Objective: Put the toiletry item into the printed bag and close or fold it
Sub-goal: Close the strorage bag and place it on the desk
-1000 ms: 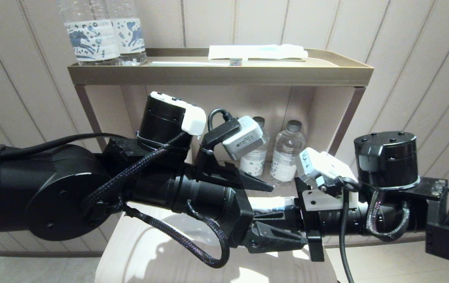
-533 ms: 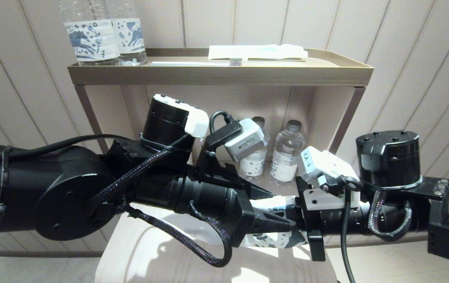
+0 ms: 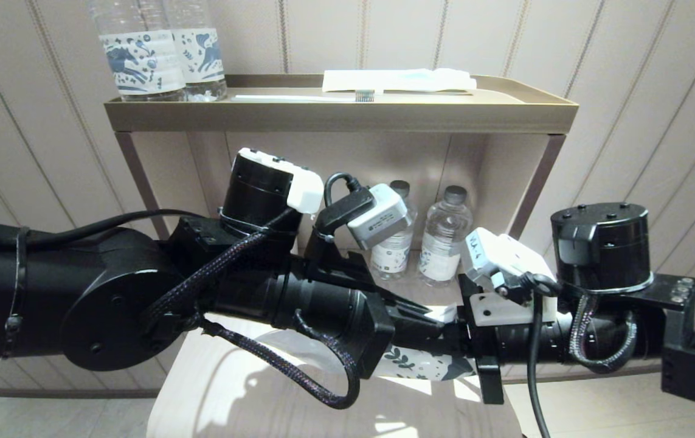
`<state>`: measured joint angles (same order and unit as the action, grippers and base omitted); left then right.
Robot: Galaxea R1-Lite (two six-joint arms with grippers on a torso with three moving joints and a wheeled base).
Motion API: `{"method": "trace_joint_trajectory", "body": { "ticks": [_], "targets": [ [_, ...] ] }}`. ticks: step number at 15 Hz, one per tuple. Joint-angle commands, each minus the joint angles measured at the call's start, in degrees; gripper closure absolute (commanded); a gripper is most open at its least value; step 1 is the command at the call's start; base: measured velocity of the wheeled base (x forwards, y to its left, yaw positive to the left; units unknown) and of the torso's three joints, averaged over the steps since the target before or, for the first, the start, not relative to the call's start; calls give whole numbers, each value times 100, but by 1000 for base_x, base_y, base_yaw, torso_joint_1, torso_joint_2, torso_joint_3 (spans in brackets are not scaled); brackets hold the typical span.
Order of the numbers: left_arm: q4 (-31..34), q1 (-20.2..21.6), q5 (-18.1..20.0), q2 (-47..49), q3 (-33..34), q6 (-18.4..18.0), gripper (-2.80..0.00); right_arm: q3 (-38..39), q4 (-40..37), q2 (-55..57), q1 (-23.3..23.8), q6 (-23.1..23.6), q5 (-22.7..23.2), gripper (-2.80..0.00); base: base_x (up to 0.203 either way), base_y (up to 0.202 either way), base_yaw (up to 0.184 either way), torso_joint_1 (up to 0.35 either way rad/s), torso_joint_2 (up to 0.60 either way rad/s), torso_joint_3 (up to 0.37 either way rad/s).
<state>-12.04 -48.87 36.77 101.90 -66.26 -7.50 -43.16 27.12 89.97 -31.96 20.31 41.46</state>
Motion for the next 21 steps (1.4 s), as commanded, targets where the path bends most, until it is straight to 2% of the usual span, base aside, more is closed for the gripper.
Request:
{"method": "trace_joint_trajectory", "body": {
  "ticks": [1, 6, 8, 13, 21],
  "targets": [
    [-33, 0, 15, 23, 53, -25, 0, 9, 21, 2, -3, 17, 26, 0, 0, 0, 0, 0, 0, 0],
    [-51, 125, -2, -68, 465, -81, 0, 1, 15, -93, 6, 26, 29, 0, 0, 0, 0, 0, 0, 0],
    [-52, 241, 6, -68, 551, -243, 0, 9, 21, -114, 6, 26, 29, 0, 0, 0, 0, 0, 0, 0],
    [-52, 314, -12, -97, 664, -249, 0, 9, 21, -128, 15, 26, 29, 0, 0, 0, 0, 0, 0, 0],
    [-52, 820, -3, -359, 1223, -459, 0, 9, 15, -228, 50, 26, 29, 0, 0, 0, 0, 0, 0, 0]
  ]
}}
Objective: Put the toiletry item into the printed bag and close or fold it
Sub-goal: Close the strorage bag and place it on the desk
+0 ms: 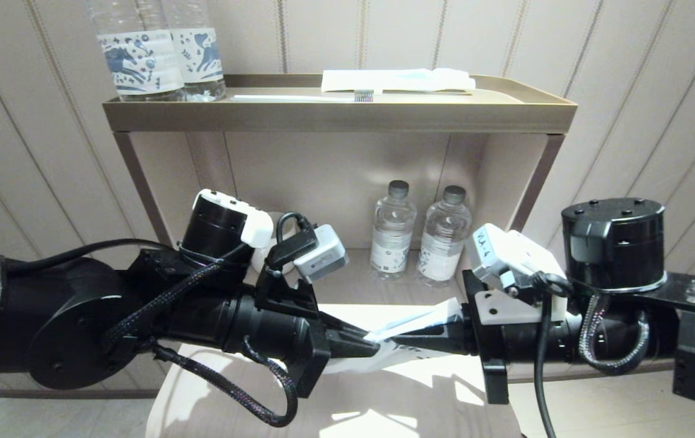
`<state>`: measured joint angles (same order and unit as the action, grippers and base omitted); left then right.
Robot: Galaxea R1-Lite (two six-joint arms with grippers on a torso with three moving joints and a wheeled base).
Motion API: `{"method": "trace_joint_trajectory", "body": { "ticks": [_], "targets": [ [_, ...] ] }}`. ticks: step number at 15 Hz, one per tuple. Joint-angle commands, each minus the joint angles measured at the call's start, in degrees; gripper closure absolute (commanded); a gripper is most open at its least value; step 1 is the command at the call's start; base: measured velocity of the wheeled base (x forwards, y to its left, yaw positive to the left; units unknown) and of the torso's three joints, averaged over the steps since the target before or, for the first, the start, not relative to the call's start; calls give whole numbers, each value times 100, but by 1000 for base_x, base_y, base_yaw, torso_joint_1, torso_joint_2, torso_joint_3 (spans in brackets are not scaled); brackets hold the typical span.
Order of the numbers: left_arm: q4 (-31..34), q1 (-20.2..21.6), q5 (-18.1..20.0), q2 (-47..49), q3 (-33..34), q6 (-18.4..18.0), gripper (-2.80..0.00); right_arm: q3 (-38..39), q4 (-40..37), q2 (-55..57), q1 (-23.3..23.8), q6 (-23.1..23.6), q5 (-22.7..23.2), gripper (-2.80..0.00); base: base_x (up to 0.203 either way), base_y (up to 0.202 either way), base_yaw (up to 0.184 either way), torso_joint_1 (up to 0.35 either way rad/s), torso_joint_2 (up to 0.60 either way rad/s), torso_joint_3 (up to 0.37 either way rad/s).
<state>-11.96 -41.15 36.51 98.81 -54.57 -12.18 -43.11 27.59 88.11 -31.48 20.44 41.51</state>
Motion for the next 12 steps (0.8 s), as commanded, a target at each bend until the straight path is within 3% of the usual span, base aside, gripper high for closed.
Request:
{"method": "trace_joint_trajectory", "body": {
  "ticks": [1, 12],
  "targets": [
    [-60, 142, 34, -84, 129, -87, 0, 4, -34, -65, 10, 12, 24, 0, 0, 0, 0, 0, 0, 0],
    [-62, 690, 84, -253, 526, -320, 0, -22, -34, -75, 63, 12, 15, 0, 0, 0, 0, 0, 0, 0]
  ]
}}
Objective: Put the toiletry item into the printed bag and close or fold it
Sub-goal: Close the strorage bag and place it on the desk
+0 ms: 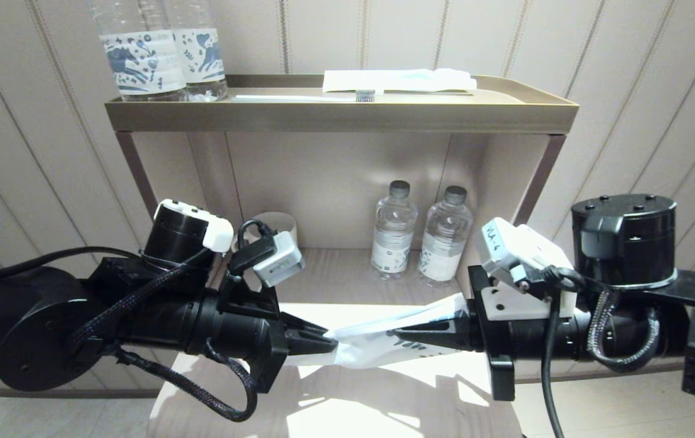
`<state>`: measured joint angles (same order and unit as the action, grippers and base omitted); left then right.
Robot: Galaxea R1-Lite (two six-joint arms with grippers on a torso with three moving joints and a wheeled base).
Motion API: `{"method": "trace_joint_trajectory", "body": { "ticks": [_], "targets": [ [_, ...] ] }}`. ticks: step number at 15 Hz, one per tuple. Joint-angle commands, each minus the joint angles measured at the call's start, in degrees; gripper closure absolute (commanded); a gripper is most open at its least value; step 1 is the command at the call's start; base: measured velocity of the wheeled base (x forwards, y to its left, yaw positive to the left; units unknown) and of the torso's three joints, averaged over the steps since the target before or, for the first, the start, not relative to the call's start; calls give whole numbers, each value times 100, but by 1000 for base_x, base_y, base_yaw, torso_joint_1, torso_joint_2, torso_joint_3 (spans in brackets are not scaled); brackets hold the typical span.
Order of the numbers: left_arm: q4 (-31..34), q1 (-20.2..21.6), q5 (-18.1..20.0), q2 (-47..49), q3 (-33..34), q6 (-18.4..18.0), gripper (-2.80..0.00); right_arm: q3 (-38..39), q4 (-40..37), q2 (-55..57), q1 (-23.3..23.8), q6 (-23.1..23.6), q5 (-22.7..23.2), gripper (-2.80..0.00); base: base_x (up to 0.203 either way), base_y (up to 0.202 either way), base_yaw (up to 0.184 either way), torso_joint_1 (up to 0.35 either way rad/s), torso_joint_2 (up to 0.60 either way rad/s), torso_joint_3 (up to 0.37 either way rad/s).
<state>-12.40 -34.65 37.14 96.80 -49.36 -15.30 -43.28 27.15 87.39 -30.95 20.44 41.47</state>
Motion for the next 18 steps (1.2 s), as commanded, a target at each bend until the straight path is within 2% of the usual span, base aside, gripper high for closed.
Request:
{"method": "trace_joint_trajectory", "body": {
  "ticks": [1, 4, 8, 18],
  "targets": [
    [-20, 116, 21, -108, 0, -15, 0, -14, 10, -27, 16, 12, 19, 0, 0, 0, 0, 0, 0, 0],
    [-17, 404, 52, -190, -45, -85, 0, -39, 1, -138, 194, 12, 27, 0, 0, 0, 0, 0, 0, 0],
    [-17, 451, 74, -65, -84, -133, 0, -111, -72, -267, 388, 12, 36, 0, 0, 0, 0, 0, 0, 0],
    [-9, 740, 82, 4, -197, -158, 0, -163, -122, -302, 467, 12, 28, 0, 0, 0, 0, 0, 0, 0]
  ]
}}
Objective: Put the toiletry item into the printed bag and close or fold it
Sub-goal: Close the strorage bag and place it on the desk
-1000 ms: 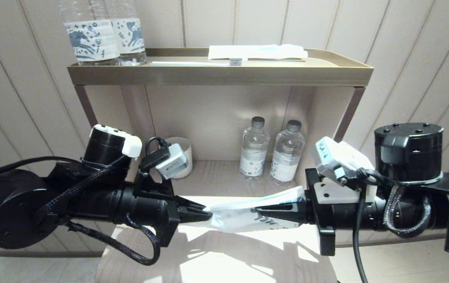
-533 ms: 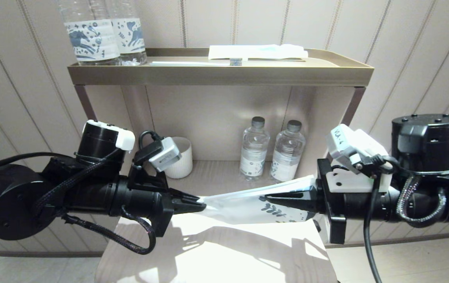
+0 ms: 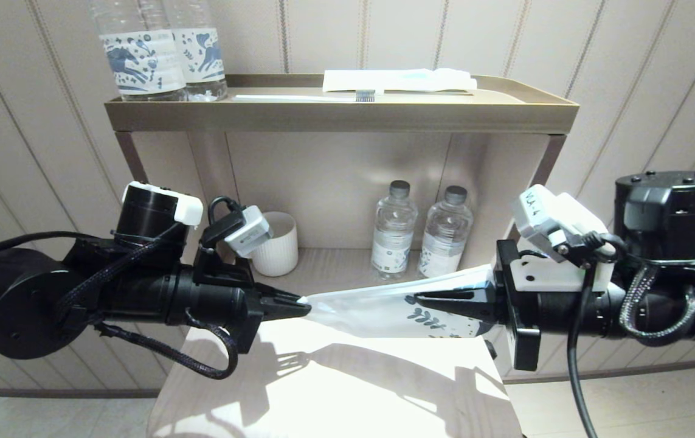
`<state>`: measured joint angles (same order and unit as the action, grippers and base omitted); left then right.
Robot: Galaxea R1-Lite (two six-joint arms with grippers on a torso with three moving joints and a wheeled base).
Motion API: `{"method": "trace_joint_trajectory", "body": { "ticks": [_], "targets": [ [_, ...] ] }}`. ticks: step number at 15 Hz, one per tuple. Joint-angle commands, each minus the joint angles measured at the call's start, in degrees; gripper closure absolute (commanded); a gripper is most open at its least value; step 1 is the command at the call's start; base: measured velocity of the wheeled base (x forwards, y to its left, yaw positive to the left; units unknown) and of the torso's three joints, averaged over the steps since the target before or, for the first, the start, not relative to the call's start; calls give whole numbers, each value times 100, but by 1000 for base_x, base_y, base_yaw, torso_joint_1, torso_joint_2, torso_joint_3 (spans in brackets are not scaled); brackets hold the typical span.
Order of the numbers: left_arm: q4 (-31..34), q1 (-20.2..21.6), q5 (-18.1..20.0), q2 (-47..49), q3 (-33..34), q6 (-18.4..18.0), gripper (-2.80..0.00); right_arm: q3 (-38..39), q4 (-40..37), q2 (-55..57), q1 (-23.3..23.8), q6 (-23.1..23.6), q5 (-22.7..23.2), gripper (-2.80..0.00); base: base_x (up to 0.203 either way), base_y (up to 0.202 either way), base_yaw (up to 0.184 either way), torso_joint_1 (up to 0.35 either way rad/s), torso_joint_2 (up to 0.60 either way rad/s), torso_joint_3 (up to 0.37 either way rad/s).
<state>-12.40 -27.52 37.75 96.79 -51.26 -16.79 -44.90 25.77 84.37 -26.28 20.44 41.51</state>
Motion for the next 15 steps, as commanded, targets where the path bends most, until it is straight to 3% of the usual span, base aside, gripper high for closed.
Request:
{"method": "trace_joint_trajectory", "body": {
  "ticks": [1, 5, 10, 11, 15],
  "targets": [
    [-8, 27, 21, 14, -7, -9, 0, -1, 16, 0, 9, 12, 24, 0, 0, 0, 0, 0, 0, 0],
    [-8, 27, 20, -691, -23, -9, 0, -1, 16, 9, 53, 12, 24, 0, 0, 0, 0, 0, 0, 0],
    [-8, 19, -5, 120, -100, -9, 0, 51, 24, 97, 25, 12, 33, 0, 0, 0, 0, 0, 0, 0],
    [-8, 19, -13, 120, -69, -17, -280, 51, 24, 106, 18, 12, 33, 0, 0, 0, 0, 0, 0, 0],
    [1, 1, 5, 111, -112, -9, -280, 16, 16, 107, 27, 3, 33, 0, 0, 0, 0, 0, 0, 0]
  ]
}}
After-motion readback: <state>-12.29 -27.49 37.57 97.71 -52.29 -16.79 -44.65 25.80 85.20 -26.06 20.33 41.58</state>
